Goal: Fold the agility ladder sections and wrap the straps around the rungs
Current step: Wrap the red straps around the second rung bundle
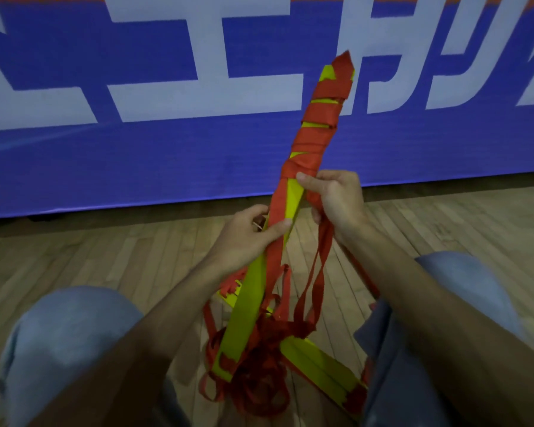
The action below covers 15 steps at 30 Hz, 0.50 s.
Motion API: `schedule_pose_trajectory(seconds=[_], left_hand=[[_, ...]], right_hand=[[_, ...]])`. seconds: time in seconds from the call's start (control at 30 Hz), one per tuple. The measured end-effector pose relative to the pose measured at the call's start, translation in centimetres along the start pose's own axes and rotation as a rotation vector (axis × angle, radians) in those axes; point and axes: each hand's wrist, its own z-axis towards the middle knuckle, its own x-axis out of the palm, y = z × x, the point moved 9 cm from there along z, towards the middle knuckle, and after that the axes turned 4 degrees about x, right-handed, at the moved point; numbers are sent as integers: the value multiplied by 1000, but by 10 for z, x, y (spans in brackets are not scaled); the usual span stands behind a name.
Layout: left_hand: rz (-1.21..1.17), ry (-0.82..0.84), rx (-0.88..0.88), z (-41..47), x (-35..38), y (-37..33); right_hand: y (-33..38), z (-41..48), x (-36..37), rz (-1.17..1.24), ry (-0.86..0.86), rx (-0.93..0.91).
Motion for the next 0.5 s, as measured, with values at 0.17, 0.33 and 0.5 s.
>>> schedule_pose_trajectory(seconds=[0.17,0.33,0.5], left_hand=[[-455,161,-108,-8,11,-10],[-815,533,-188,-29,43,-18],[-783,544,-171,-26,48,-14]], right_hand=[[8,0,1,196,100,-14],[16,-8,8,391,231,15],[25,-10,10,380,290,-72]])
